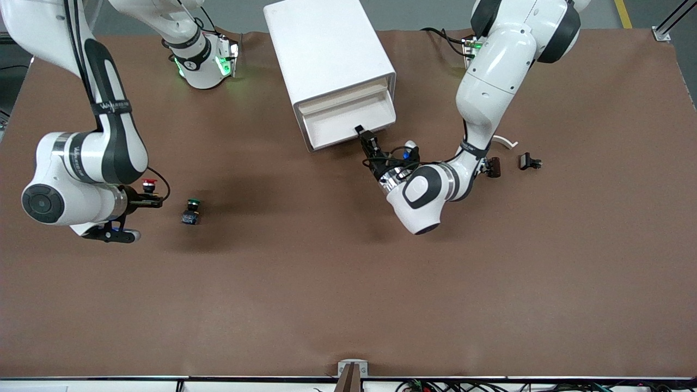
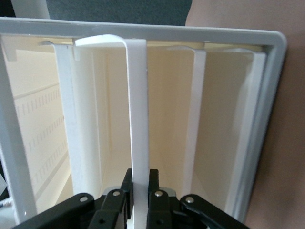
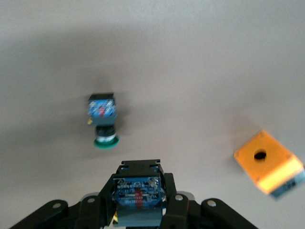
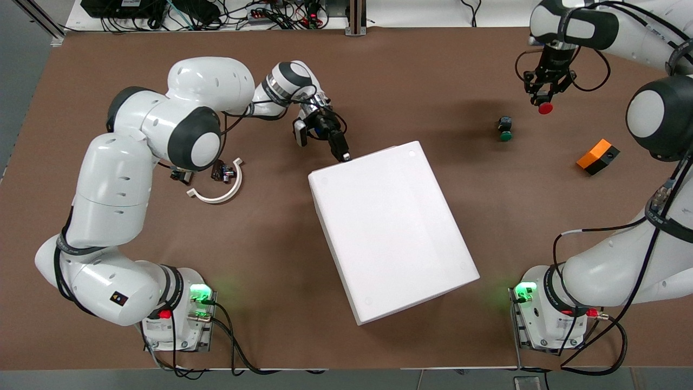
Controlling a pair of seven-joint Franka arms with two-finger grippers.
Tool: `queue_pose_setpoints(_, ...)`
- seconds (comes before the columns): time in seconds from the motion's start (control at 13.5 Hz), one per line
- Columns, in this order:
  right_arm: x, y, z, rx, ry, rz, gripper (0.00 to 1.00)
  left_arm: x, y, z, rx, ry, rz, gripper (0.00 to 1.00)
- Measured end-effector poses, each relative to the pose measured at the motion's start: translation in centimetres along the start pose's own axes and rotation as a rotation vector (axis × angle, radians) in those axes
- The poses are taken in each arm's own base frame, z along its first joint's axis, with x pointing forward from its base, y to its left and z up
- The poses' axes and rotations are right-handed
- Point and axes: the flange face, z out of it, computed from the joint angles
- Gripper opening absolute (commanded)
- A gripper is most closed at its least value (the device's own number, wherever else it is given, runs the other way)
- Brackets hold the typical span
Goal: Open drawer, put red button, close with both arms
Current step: 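Pull the drawer open with the left gripper while the right gripper lifts the button, then release the drawer with the left gripper while the right gripper carries the button over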
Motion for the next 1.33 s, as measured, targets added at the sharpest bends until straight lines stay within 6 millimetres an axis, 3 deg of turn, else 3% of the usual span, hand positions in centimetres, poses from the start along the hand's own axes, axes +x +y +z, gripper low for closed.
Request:
queue_pose_setpoints(0.37,-7.8,-10.8,-8.0,-0.101,-0.056,0.19,0.22,1.2,-0.1,-6.0,-0.044,-0.101,0.012,0.0)
queue_pose_setpoints(0.44,-9.2,-12.9,-8.9,-0.111,-0.055,0.23,0.22,1.3,-0.1,-6.9,-0.054,-0.118,0.015,0.08)
queue_pose_setpoints(0.52,-10.6,-15.2,-9.5,-0.107,-0.054,0.274,0.22,1.4,-0.1,-7.5,-0.06,-0.131,0.017,0.57)
queue_pose_setpoints(0.59,-12.1,-17.7,-9.9,-0.101,-0.053,0.322,0.22,1.5,-0.2,-8.0,-0.065,-0.139,0.019,1.0)
queue_pose_setpoints(0.81,-17.5,-25.7,-10.2,-0.071,-0.054,0.47,0.21,1.8,-0.2,-9.8,-0.095,-0.175,0.022,1.0)
queue_pose_setpoints(1.03,-23.1,-32.5,-10.8,-0.007,-0.074,0.604,0.2,2.3,-1.3,-13.5,-0.167,-0.213,0.071,1.0)
queue_pose_setpoints(1.18,-24.7,-35.3,-11.5,0.086,-0.099,0.716,0.2,3.1,-1.8,-16.3,-0.228,-0.234,0.138,1.0)
queue_pose_setpoints(1.33,-25.0,-37.3,-11.3,0.151,-0.111,0.819,0.21,4.6,-2.1,-19.3,-0.294,-0.252,0.195,1.0)
